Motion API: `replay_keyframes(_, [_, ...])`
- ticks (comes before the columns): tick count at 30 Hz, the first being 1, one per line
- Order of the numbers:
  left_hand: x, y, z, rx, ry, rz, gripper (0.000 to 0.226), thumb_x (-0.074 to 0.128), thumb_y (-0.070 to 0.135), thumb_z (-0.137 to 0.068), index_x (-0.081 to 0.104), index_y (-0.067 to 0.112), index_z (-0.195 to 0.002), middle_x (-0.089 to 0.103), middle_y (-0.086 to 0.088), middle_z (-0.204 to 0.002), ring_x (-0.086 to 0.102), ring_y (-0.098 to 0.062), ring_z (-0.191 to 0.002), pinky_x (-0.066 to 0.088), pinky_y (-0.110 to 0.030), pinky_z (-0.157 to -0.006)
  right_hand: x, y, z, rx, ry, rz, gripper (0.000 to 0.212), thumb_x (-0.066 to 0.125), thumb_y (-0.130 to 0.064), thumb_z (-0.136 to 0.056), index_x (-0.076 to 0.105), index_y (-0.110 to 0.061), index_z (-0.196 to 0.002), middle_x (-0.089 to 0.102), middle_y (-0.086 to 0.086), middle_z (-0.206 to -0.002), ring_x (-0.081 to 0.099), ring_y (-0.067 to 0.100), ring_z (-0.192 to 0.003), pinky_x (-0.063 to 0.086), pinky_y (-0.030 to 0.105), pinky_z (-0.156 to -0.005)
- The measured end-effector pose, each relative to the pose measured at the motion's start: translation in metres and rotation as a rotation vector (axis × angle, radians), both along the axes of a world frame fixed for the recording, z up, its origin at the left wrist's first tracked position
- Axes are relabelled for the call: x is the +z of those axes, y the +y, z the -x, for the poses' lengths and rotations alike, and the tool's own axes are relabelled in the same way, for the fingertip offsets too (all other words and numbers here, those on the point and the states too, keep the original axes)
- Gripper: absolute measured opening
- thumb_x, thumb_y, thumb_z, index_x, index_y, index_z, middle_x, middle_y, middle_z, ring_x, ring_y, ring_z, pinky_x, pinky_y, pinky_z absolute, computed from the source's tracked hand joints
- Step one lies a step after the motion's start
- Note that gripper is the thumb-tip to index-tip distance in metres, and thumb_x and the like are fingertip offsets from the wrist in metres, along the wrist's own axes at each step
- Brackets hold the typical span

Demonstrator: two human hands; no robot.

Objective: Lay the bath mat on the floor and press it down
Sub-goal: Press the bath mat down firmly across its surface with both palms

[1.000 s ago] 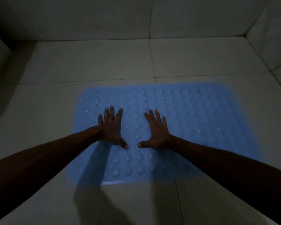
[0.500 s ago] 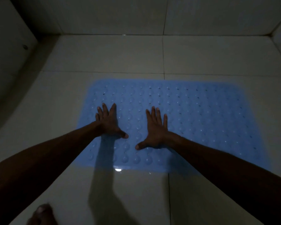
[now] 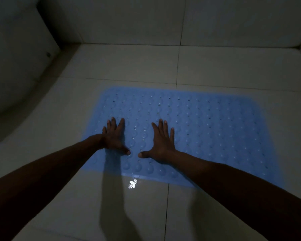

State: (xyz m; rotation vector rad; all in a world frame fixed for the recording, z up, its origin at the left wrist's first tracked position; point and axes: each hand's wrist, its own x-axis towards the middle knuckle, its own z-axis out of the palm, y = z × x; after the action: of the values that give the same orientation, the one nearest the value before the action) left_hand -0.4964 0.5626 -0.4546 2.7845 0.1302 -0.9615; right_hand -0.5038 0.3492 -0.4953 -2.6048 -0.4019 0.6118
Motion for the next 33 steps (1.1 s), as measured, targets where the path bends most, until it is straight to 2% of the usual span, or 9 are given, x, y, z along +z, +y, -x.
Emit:
replay_keyframes(2, [-0.005, -0.001, 0.008, 0.003, -0.022, 0.025, 0.152, 0.078, 0.072, -0.048, -0.019, 0.017, -0.15, -0.028, -0.021, -0.154, -0.022, -0.041, -0.142, -0.005, -0.056, -0.114, -0.004, -0.005, 0.006, 0.0, -0.064, -0.027, 0.137, 0.07, -0.078, -0.061, -0.011, -0.02, -0.156, -0.027, 0.008, -0.16, -0.033, 0.022, -0.144, -0.021, 0.049, -0.116])
replay_keyframes(5, [-0.014, 0.003, 0.022, 0.021, -0.049, 0.105, 0.145, 0.06, 0.081, -0.043, -0.015, 0.023, -0.152, -0.029, -0.015, -0.155, -0.024, -0.034, -0.143, -0.008, -0.053, -0.114, -0.007, -0.006, 0.013, 0.024, -0.129, -0.003, 0.132, 0.061, -0.083, -0.066, -0.011, -0.019, -0.156, -0.025, 0.009, -0.16, -0.03, 0.022, -0.145, -0.02, 0.047, -0.116])
replay_keyframes(9, [-0.024, 0.007, 0.024, 0.019, -0.105, 0.098, 0.124, 0.072, 0.063, -0.07, -0.012, 0.024, -0.152, -0.028, -0.012, -0.156, -0.024, -0.032, -0.143, -0.012, -0.05, -0.114, -0.001, -0.004, 0.015, 0.092, -0.033, 0.063, 0.147, 0.06, -0.089, -0.057, -0.025, -0.016, -0.151, -0.04, 0.011, -0.152, -0.041, 0.026, -0.138, -0.025, 0.051, -0.113])
replay_keyframes(11, [-0.026, 0.005, 0.025, 0.012, -0.104, 0.114, 0.119, 0.072, 0.058, -0.074, -0.011, 0.024, -0.153, -0.028, -0.013, -0.156, -0.024, -0.032, -0.143, -0.012, -0.051, -0.114, 0.001, -0.003, 0.015, 0.137, 0.019, 0.119, 0.157, 0.064, -0.09, -0.049, -0.032, -0.014, -0.147, -0.047, 0.011, -0.147, -0.046, 0.028, -0.134, -0.026, 0.054, -0.111])
replay_keyframes(15, [-0.026, 0.008, 0.023, -0.006, -0.08, 0.132, 0.124, 0.073, 0.059, -0.071, -0.014, 0.025, -0.152, -0.031, -0.013, -0.154, -0.027, -0.033, -0.142, -0.012, -0.054, -0.114, 0.004, 0.004, 0.016, 0.137, 0.037, 0.186, 0.159, 0.067, -0.088, -0.049, -0.035, -0.013, -0.145, -0.049, 0.013, -0.145, -0.048, 0.03, -0.132, -0.025, 0.058, -0.11])
replay_keyframes(19, [-0.015, 0.01, 0.023, -0.093, 0.002, 0.154, 0.148, 0.08, 0.068, -0.053, -0.024, 0.023, -0.149, -0.038, -0.014, -0.15, -0.033, -0.036, -0.138, -0.014, -0.055, -0.111, 0.005, 0.011, 0.022, 0.142, 0.038, 0.196, 0.152, 0.069, -0.082, -0.057, -0.038, -0.017, -0.144, -0.051, 0.011, -0.144, -0.047, 0.032, -0.132, -0.023, 0.06, -0.11])
replay_keyframes(21, [-0.011, 0.012, 0.025, -0.139, 0.017, 0.135, 0.152, 0.082, 0.066, -0.051, -0.028, 0.021, -0.147, -0.04, -0.016, -0.148, -0.035, -0.037, -0.136, -0.015, -0.055, -0.111, 0.005, 0.013, 0.026, 0.134, 0.042, 0.211, 0.149, 0.068, -0.08, -0.061, -0.036, -0.016, -0.145, -0.049, 0.011, -0.146, -0.046, 0.033, -0.133, -0.022, 0.06, -0.111])
replay_keyframes(28, [-0.025, 0.01, 0.032, -0.183, -0.043, 0.064, 0.15, 0.081, 0.066, -0.054, -0.027, 0.019, -0.147, -0.038, -0.016, -0.15, -0.034, -0.037, -0.137, -0.016, -0.056, -0.11, 0.006, 0.012, 0.029, 0.075, 0.048, 0.242, 0.15, 0.067, -0.082, -0.06, -0.032, -0.012, -0.147, -0.047, 0.011, -0.148, -0.044, 0.03, -0.136, -0.02, 0.059, -0.113])
replay_keyframes(33, [-0.021, 0.008, 0.032, -0.269, -0.084, 0.032, 0.145, 0.078, 0.067, -0.058, -0.027, 0.019, -0.148, -0.039, -0.015, -0.15, -0.035, -0.036, -0.137, -0.017, -0.058, -0.111, 0.006, 0.004, 0.05, 0.023, -0.089, 0.212, 0.138, 0.056, -0.085, -0.067, -0.024, -0.011, -0.151, -0.039, 0.011, -0.153, -0.04, 0.028, -0.139, -0.022, 0.055, -0.114])
